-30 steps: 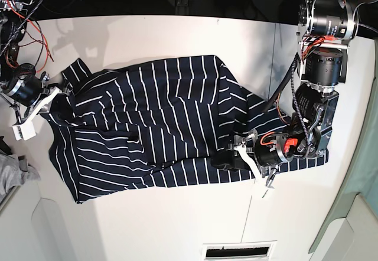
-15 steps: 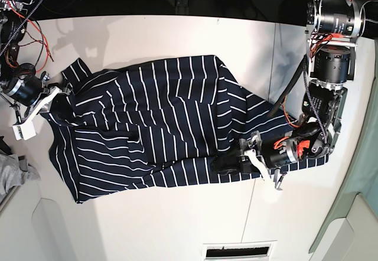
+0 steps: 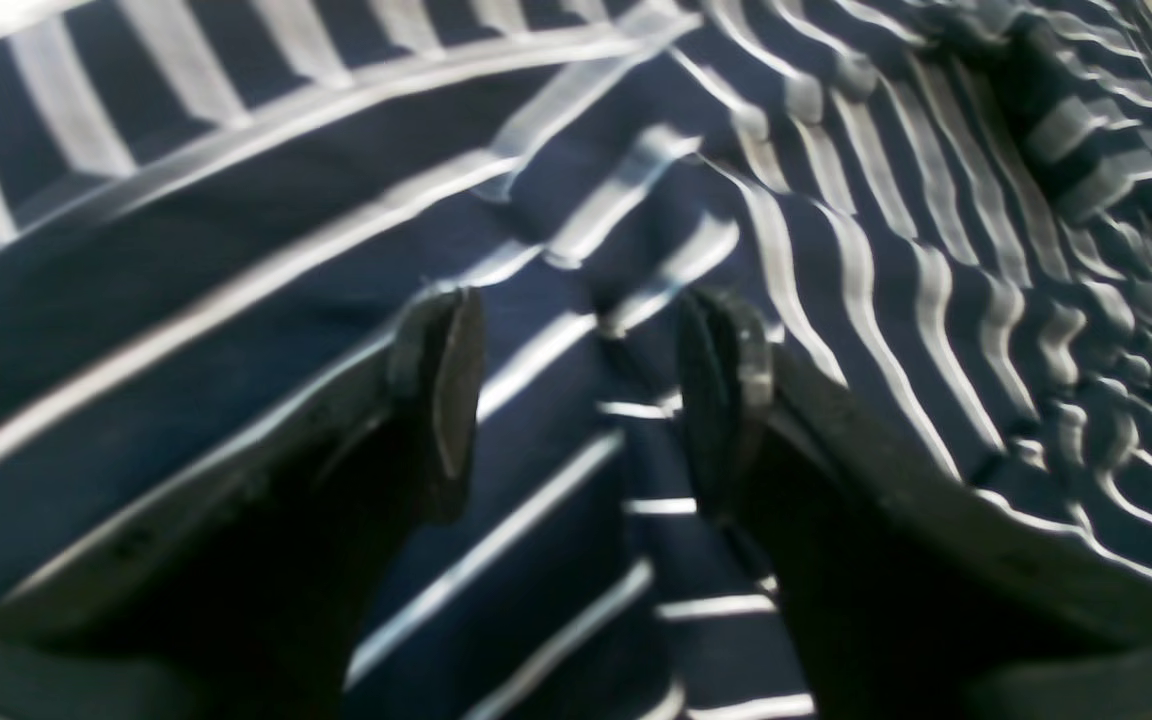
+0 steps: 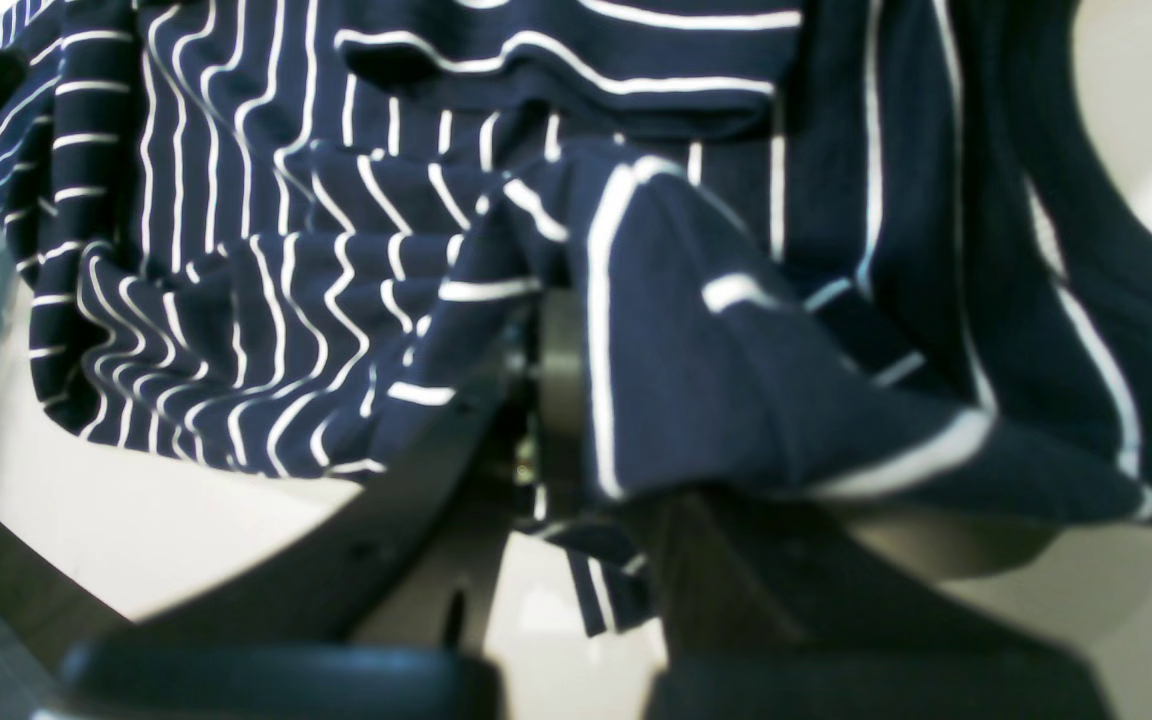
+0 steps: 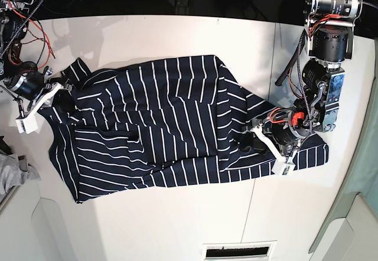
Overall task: Layout the t-shirt on the table in an organized manner, then fold the t-shirt properly
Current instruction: 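Grasp the shirt hem with the left gripper and drag it inward, then move the left gripper to the shirt's corner and grasp it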
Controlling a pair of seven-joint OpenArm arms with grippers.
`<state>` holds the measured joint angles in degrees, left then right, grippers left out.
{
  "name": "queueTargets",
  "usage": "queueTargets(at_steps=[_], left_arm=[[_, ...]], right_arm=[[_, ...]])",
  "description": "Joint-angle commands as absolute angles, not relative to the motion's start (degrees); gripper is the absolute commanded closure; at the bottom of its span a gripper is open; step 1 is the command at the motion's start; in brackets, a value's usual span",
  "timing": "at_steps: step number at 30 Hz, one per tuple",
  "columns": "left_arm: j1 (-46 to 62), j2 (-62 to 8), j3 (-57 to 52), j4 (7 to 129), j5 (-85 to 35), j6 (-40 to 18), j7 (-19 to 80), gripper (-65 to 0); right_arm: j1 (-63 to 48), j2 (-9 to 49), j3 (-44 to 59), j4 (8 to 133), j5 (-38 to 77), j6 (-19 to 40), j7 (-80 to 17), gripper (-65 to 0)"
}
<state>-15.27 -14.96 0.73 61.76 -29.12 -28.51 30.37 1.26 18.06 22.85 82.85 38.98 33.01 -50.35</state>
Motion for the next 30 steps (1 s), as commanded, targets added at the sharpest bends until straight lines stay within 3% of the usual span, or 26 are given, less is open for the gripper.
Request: queueTargets(at_steps=[1,5,13,26,30], left_arm=[[-17.0,-15.1,0.6,62.6,-28.8,-27.9,28.7,-32.9],[-17.6,-15.0,0.6,62.1,-27.2,-24.2,26.3,-32.9],[-20.5,-12.5,0.6,52.0,-26.9,-24.2,23.1,-32.9],[-21.3,-8.3,0.6,51.4,-26.9,-24.3,23.1,-32.8],[-21.3,-7.5,0.6,51.4,-26.9,-24.3,23.4,-22.7]], right_arm=[[2.0,18.9,23.2,83.7,40.1,33.2,-49.3,0.0],[2.0,18.9,23.2,83.7,40.1,33.2,-49.3,0.0],[2.0,18.9,23.2,83.7,41.1,33.2,-49.3,0.0],[2.0,18.9,23.2,83.7,41.1,33.2,-49.7,0.0],[2.0,18.9,23.2,83.7,41.1,33.2,-49.7,0.0]])
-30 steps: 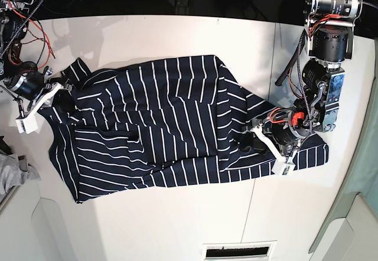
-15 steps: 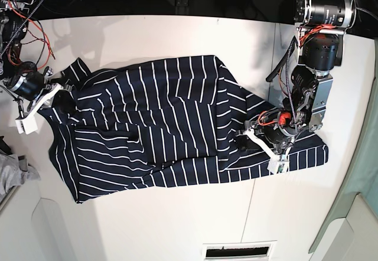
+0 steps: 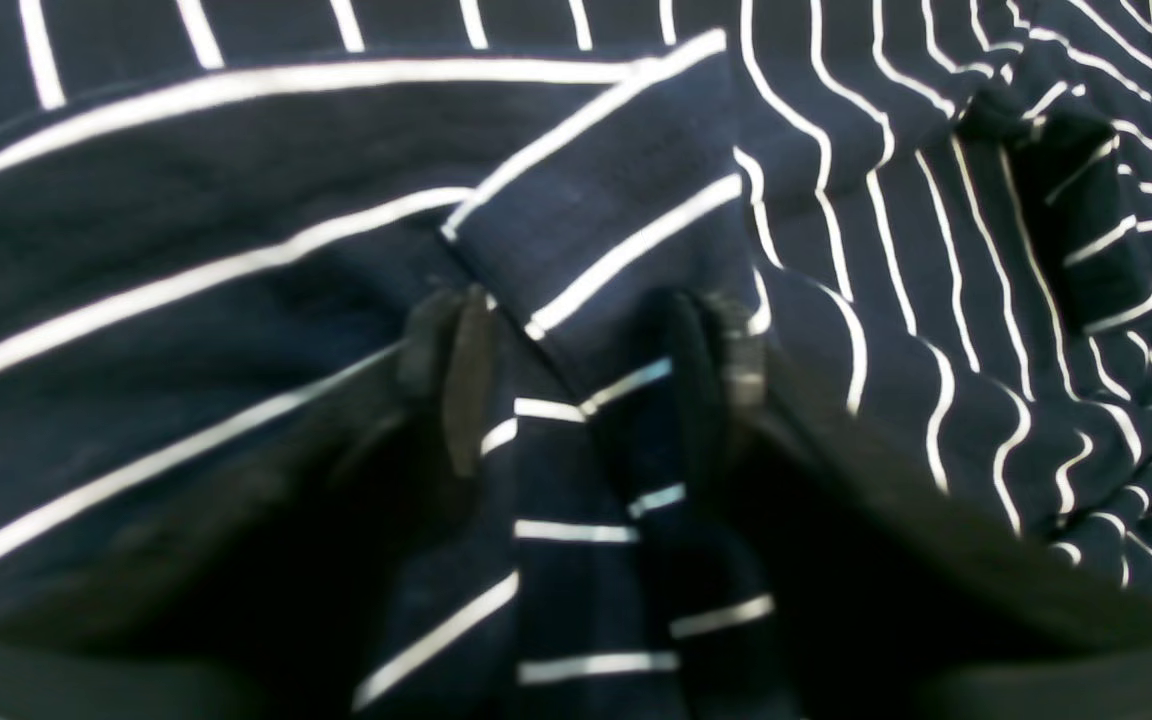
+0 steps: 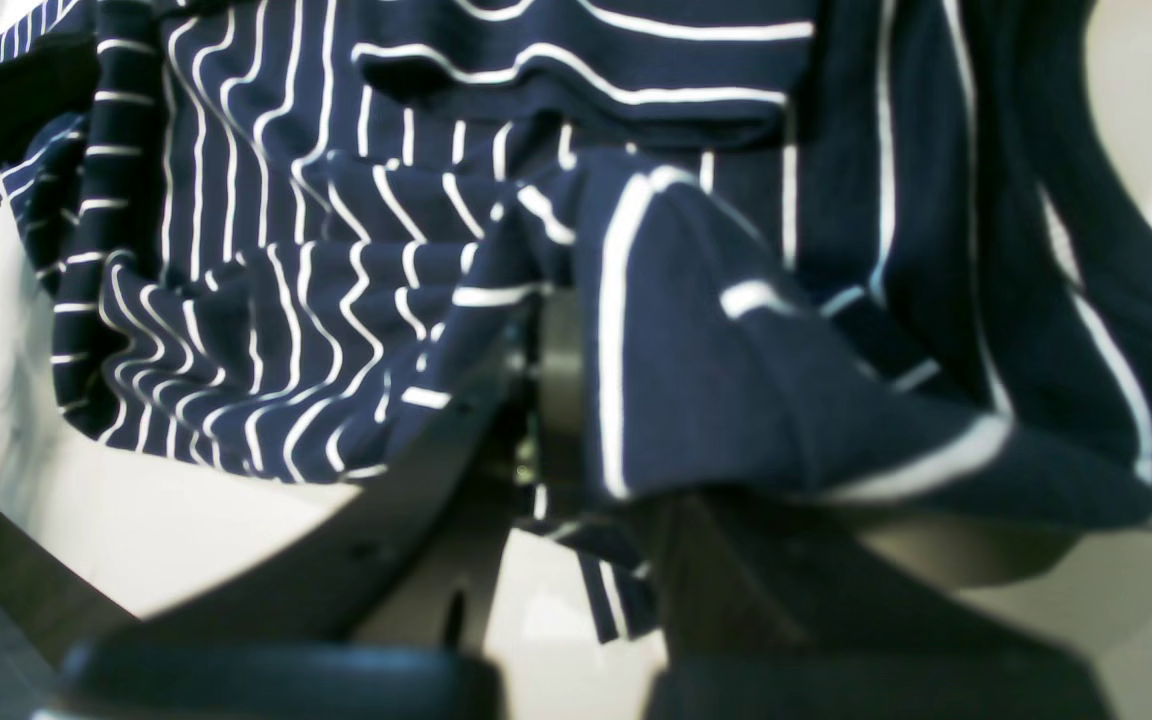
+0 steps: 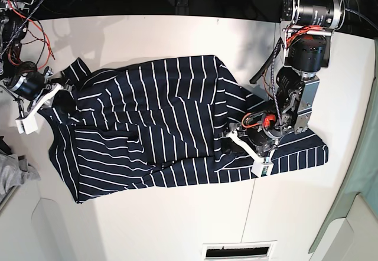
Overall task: Layout the t-shirt on the table in an organized manner, then fold the t-shirt properly
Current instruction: 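Move the left gripper to the shirt's corner and grasp it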
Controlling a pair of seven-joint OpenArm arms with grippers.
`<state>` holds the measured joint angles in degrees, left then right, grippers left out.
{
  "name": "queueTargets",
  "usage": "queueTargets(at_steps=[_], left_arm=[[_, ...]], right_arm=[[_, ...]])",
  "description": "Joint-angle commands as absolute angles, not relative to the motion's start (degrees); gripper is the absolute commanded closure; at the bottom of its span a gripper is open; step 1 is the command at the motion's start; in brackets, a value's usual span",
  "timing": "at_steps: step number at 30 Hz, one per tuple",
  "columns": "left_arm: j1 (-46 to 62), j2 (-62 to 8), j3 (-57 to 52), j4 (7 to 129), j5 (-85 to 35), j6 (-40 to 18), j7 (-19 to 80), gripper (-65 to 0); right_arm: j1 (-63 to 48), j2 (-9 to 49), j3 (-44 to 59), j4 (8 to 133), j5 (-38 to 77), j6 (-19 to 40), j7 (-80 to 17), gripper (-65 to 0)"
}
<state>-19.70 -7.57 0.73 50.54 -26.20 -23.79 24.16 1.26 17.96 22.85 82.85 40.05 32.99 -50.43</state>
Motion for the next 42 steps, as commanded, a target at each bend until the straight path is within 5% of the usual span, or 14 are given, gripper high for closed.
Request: queueTargets(at_steps=[1,6,8,9,18,26,33,42], left_arm=[[-21.3,-7.3,0.6,51.4,-26.9,-24.3,23.4,-19.1],[-21.3,-6.3,0.6,51.4,-24.3,-24.5,23.4,-13.5],[-21.3,-6.2,0.6,51.4,-24.2,-24.6,23.4,-1.2],[-21.3,-6.2,0.6,51.4,-24.2,-24.7,23.3,0.0],[-21.2,-5.9,0.6,53.9,-26.7,-29.6,23.1,0.0],[-16.9,-8.4,0.6,70.7,-30.5,-29.8,31.7,0.0],[-3.2,-16.4,-2.7,88.1,-33.4,-29.7,34.0,0.0],[19.2,-18.4,-25.4,102.0,-43.5,-30.5,36.8,0.0]], right_arm=[[2.0,18.9,23.2,83.7,41.1,33.2,-49.7,0.0],[2.0,18.9,23.2,83.7,41.2,33.2,-49.7,0.0],[2.0,18.9,23.2,83.7,41.2,33.2,-49.7,0.0],[2.0,18.9,23.2,83.7,41.2,33.2,-49.7,0.0],[2.0,18.9,23.2,83.7,41.1,33.2,-49.7,0.0],[2.0,18.9,23.2,83.7,41.1,33.2,-49.7,0.0],[2.0,18.9,23.2,83.7,40.9,33.2,-49.7,0.0],[2.1,18.9,23.2,83.7,40.9,33.2,-49.2,0.0]])
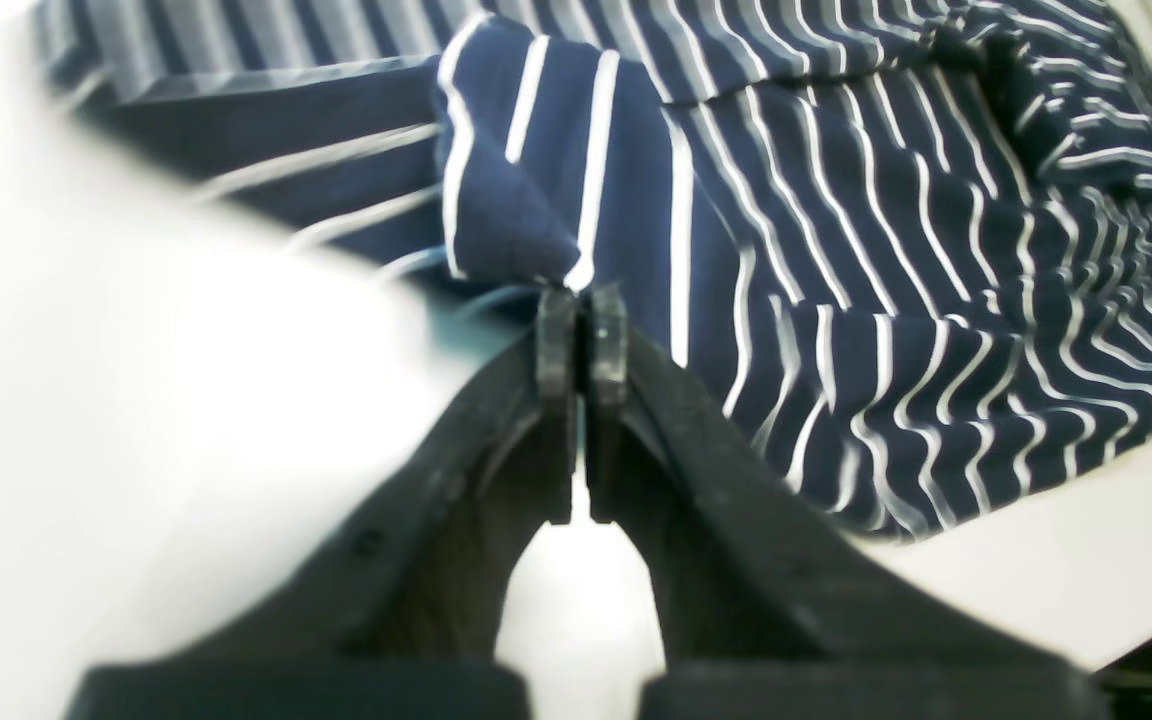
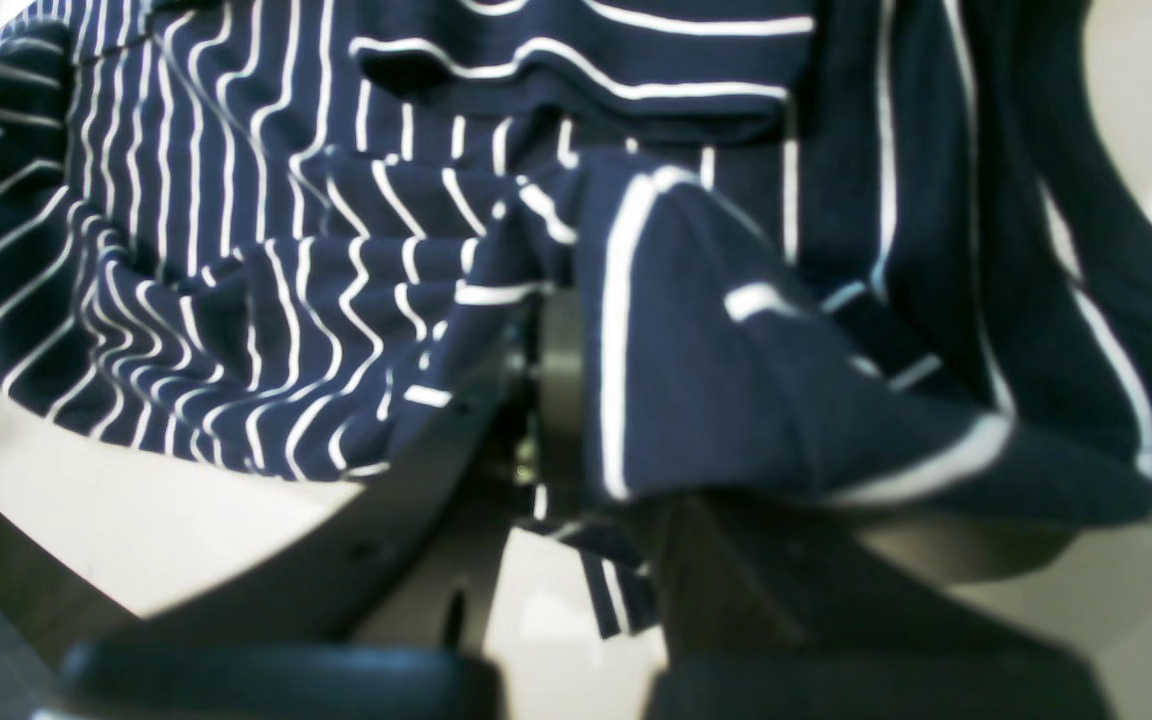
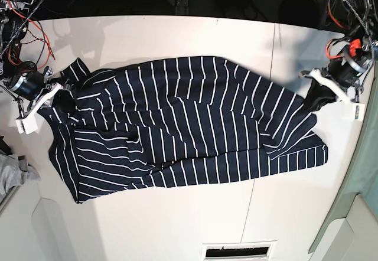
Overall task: Layout the t-shirt on the table in an organized manner, then fold the t-shirt properly
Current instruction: 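Move the left gripper to the shirt's corner and grasp it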
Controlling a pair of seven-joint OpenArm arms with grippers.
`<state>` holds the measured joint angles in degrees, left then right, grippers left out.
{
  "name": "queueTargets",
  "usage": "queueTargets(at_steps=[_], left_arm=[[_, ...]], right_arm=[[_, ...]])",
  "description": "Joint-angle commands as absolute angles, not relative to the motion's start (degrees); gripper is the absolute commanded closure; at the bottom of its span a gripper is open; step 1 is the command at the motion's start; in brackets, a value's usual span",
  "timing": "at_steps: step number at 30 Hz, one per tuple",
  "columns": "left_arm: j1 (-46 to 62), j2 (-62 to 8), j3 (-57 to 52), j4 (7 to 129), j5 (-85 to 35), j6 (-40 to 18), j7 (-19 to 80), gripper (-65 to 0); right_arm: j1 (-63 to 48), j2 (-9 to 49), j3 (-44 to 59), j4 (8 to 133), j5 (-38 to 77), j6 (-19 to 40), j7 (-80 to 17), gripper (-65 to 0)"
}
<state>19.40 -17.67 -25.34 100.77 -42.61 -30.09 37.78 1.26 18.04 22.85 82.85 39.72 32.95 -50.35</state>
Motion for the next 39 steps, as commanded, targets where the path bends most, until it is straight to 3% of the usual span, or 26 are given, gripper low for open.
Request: queueTargets(at_steps=[1,4,8,17,18,22,24,33,39], left_arm=[[21.3,-18.3,-27.6,102.6,-45.1,-32.0,37.1,0.0],[26.6,-17.9,-32.3,104.2,-50.7,-35.4,39.9,0.0],[32.7,-17.6,-35.3,104.5,-52.8,-35.5,40.4,0.0],[42.0,-15.7,-36.2,104.5,-58.7,-40.0,42.4,0.0],[42.3,-15.4,-36.2,104.5,-59.0,-40.0,42.4,-1.1],[42.2,-14.9,-36.2,104.5,-58.9,-40.0,44.2,-16.3],[42.3,-14.9,-36.2,104.5,-59.0,-40.0,44.9,-19.6],[40.6,-16.0,-41.3,105.0,-60.5,-40.0,42.7,-19.6],[38.9,-19.0,-34.5,105.0,-57.7,-40.0,42.2,-19.6]], right_arm=[[2.1,18.9,23.2,83.7,40.9,33.2,-49.0,0.0],[2.1,18.9,23.2,83.7,40.9,33.2,-49.0,0.0],[2.1,18.9,23.2,83.7,40.9,33.2,-48.8,0.0],[2.2,18.9,23.2,83.7,40.9,33.2,-48.4,0.0],[2.2,18.9,23.2,83.7,41.0,33.2,-48.4,0.0],[2.2,18.9,23.2,83.7,41.9,33.2,-48.4,0.0],[2.2,19.2,23.6,83.7,44.0,33.2,-48.4,0.0],[2.3,19.4,33.7,86.4,45.2,33.2,-48.0,0.0],[1.0,19.9,34.2,86.4,45.0,33.2,-50.3,0.0]])
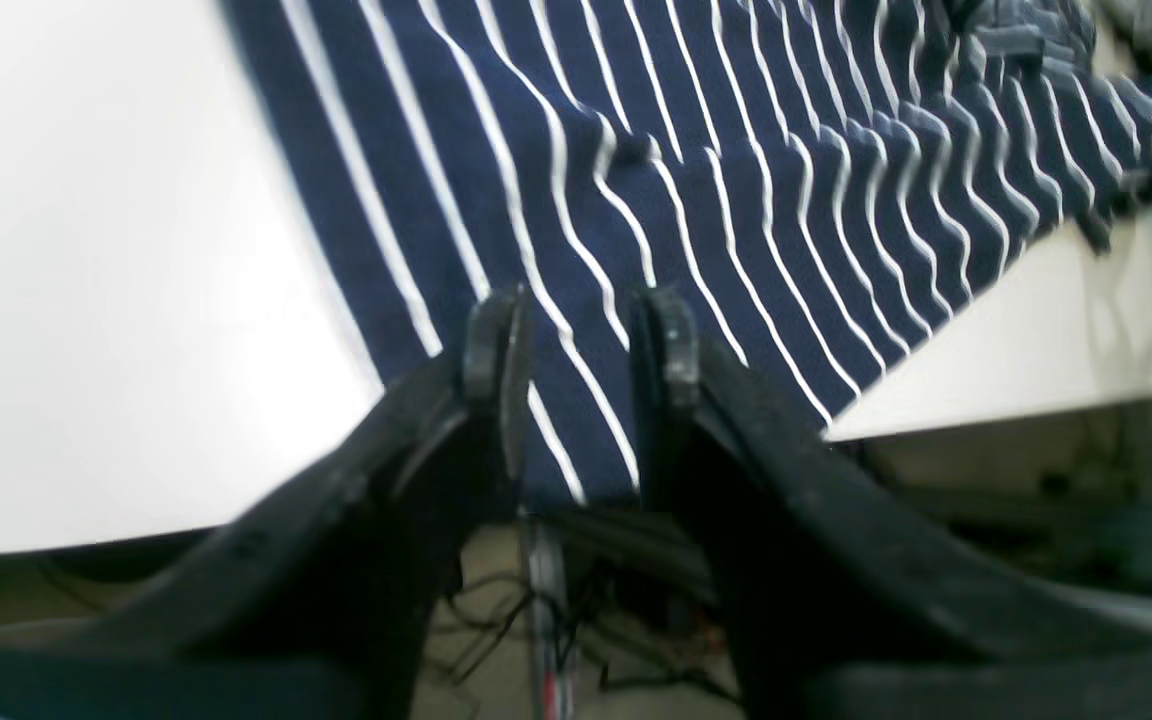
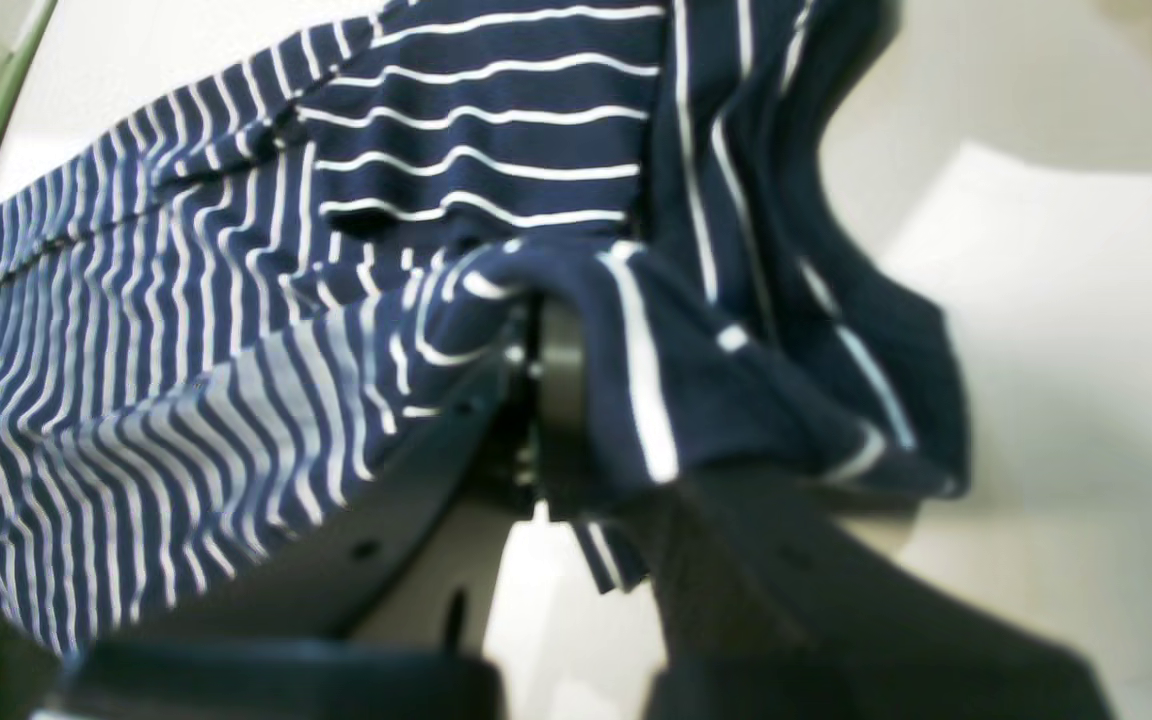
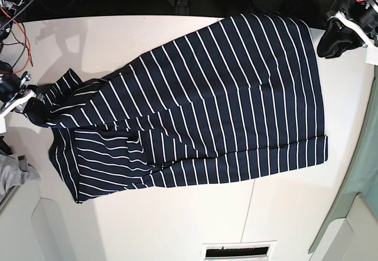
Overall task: Layout the t-shirt on the table in an organized manner, then fold the t-shirt properly
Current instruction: 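Move the left gripper to the shirt's corner and grasp it, then grasp the collar edge with the right gripper and pull it outward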
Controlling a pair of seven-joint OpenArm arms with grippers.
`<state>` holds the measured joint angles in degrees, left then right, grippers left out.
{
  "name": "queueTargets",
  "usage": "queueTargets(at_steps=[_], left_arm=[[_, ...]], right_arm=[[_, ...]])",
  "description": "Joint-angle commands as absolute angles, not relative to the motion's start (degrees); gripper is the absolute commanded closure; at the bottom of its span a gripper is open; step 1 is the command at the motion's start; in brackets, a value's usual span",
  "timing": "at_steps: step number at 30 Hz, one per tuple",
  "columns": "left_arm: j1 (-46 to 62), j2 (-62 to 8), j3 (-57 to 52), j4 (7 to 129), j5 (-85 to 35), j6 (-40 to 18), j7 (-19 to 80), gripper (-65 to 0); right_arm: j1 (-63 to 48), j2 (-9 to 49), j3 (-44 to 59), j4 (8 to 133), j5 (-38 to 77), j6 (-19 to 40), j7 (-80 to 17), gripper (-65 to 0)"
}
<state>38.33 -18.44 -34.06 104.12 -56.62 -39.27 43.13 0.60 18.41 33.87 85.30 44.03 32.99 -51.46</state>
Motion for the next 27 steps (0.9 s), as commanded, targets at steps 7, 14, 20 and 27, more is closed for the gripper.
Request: queueTargets(at_steps=[7,14,20,27], left_arm=[[37.6,-19.0,-28.5,105.0,-50.7,-40.0,38.5,-19.6],[37.0,-19.0,-28.4,104.9,-48.1,-40.0,37.7,-19.6],[37.0,-19.1,-28.4,104.9,-45.6,-39.8,37.5,-19.6],[36.9,-19.0,-28.4,104.9,-45.6,-39.7,36.5,-19.6]], right_arm=[[-2.0,19.9,34.2,86.4,44.8,32.8,-51.5,-20.9],[-3.5,20.0,36.1,86.4,45.0,32.8,-50.9,-28.2],[-4.0,20.3,39.6,86.3,45.4,32.8,-52.6,-28.2],[-9.8,20.1,35.1,83.7,39.0,32.8,-42.2,-28.2]])
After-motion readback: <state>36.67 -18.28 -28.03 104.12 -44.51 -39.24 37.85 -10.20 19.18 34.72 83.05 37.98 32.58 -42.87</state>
